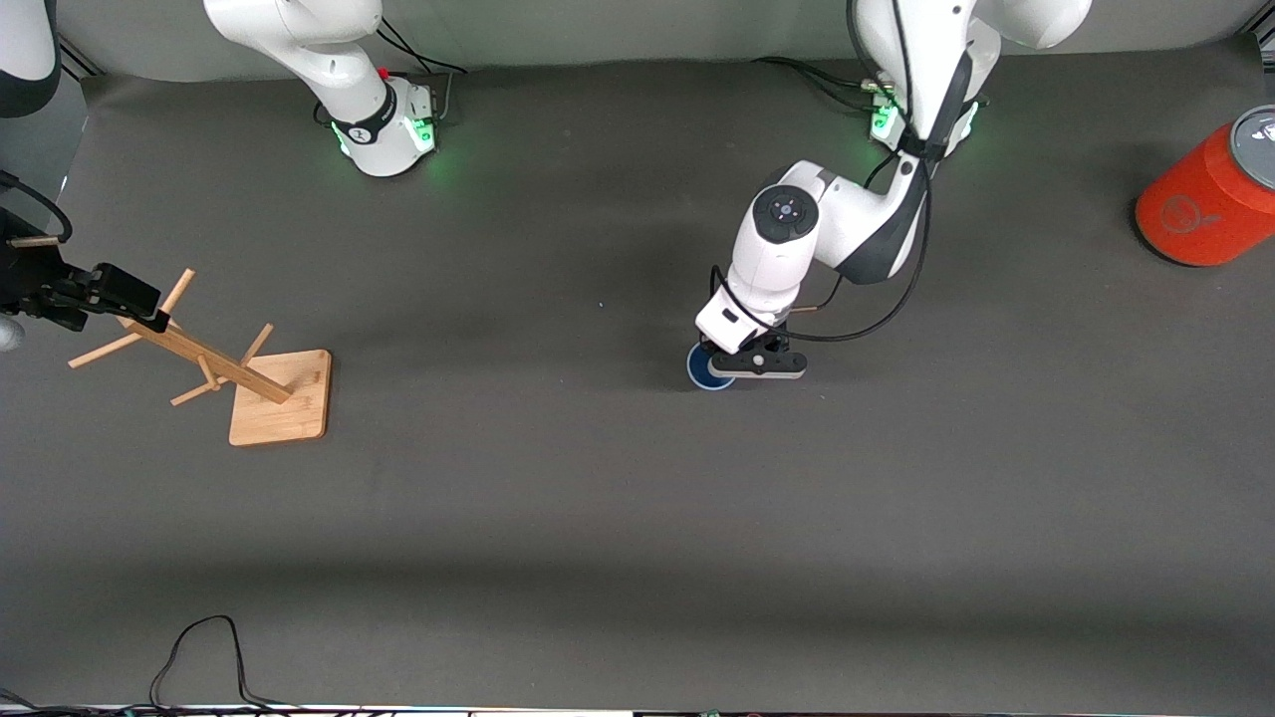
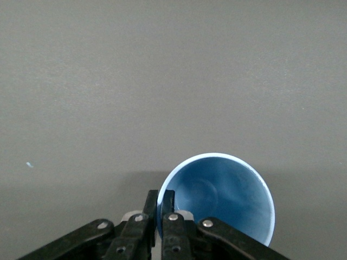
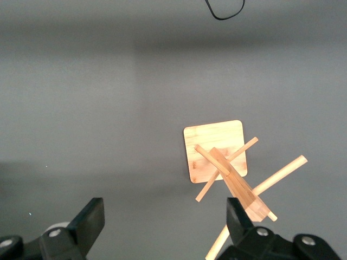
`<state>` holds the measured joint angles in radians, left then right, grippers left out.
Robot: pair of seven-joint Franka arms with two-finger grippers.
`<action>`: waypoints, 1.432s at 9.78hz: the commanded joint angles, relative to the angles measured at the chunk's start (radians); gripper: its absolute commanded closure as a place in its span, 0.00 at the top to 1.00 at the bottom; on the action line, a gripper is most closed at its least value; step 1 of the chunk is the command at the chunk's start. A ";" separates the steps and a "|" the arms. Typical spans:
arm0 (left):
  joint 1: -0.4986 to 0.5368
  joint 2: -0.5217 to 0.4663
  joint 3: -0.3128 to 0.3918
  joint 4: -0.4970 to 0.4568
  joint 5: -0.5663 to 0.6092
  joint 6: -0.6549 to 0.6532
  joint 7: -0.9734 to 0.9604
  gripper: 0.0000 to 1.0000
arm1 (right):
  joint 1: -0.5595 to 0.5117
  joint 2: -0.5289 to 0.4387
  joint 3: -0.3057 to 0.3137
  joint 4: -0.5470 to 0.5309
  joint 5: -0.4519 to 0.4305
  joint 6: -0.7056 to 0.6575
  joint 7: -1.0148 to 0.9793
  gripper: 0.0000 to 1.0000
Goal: Rotate and upright cup with both arms
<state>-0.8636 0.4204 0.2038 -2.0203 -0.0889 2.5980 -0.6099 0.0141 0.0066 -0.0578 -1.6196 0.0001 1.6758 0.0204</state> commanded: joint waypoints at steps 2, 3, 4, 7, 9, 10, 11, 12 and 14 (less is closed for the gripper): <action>-0.017 0.018 0.014 -0.006 0.009 0.036 -0.028 0.00 | 0.000 0.004 -0.002 0.010 0.006 -0.002 -0.008 1.00; -0.015 0.015 0.014 -0.005 0.009 0.034 -0.028 0.99 | 0.000 0.004 -0.002 0.013 0.006 -0.002 -0.008 1.00; -0.014 0.011 0.014 -0.002 0.008 0.025 -0.028 1.00 | -0.002 0.006 -0.002 0.012 0.006 -0.002 -0.008 1.00; -0.003 -0.066 0.037 0.018 0.008 -0.082 -0.024 1.00 | 0.000 0.003 -0.002 0.014 0.006 -0.002 -0.007 1.00; -0.003 -0.132 0.084 0.079 0.009 -0.238 -0.016 1.00 | 0.000 0.001 -0.002 0.010 0.006 -0.002 -0.008 1.00; -0.003 -0.153 0.116 0.147 0.011 -0.363 0.005 1.00 | 0.000 0.001 -0.002 0.012 0.006 -0.002 -0.008 1.00; -0.003 -0.164 0.162 0.235 0.009 -0.506 0.059 1.00 | 0.000 0.003 -0.002 0.010 0.006 -0.002 -0.008 1.00; 0.005 -0.172 0.213 0.314 0.009 -0.621 0.125 1.00 | 0.000 0.001 -0.002 0.009 0.006 -0.002 -0.008 1.00; 0.061 -0.225 0.261 0.377 0.009 -0.723 0.235 1.00 | 0.000 0.001 -0.001 0.010 0.006 -0.002 -0.007 1.00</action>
<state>-0.8345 0.2218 0.4454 -1.6784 -0.0846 1.9309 -0.4453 0.0146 0.0069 -0.0576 -1.6194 0.0001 1.6758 0.0204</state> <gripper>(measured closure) 0.000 0.000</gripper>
